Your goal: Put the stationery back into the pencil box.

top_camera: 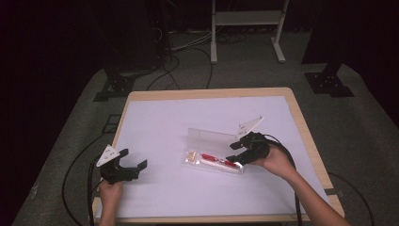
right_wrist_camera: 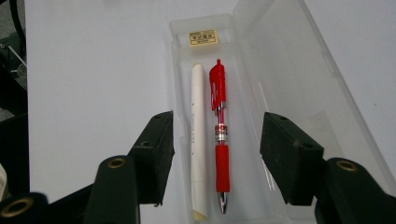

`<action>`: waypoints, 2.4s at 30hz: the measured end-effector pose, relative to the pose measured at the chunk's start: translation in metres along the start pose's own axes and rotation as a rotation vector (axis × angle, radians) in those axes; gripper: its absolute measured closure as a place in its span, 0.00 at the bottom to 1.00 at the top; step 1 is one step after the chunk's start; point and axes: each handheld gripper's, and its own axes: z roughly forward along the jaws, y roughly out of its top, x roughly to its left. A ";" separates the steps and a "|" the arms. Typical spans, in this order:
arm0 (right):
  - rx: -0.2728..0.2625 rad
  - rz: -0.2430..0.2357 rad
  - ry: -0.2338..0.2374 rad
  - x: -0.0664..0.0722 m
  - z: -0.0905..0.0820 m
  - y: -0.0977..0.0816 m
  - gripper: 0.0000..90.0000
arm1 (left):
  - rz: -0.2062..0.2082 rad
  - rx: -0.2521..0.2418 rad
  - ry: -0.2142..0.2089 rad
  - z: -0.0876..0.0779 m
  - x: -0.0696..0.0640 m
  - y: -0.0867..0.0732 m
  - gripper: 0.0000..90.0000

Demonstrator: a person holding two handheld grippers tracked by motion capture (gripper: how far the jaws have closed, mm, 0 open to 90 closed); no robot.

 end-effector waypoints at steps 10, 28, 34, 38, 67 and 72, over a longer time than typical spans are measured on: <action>-0.016 0.034 -0.017 0.001 -0.010 -0.017 0.45 | 0.001 0.001 0.001 0.000 0.000 0.000 0.00; -0.031 0.075 -0.039 -0.001 -0.025 -0.051 0.41 | 0.004 0.007 0.004 0.000 -0.001 0.000 0.00; -0.036 0.088 -0.050 -0.002 -0.028 -0.059 0.40 | 0.003 0.006 0.004 0.001 -0.001 0.000 0.00; -0.038 0.103 -0.055 -0.002 -0.030 -0.065 0.40 | 0.001 0.003 0.005 0.001 -0.001 0.000 0.00; -0.054 0.171 -0.082 0.000 -0.042 -0.111 0.39 | 0.009 0.005 0.007 0.001 -0.002 0.000 0.00; -0.053 0.185 -0.086 0.000 -0.043 -0.119 0.39 | 0.008 0.007 0.006 0.001 -0.002 0.000 0.00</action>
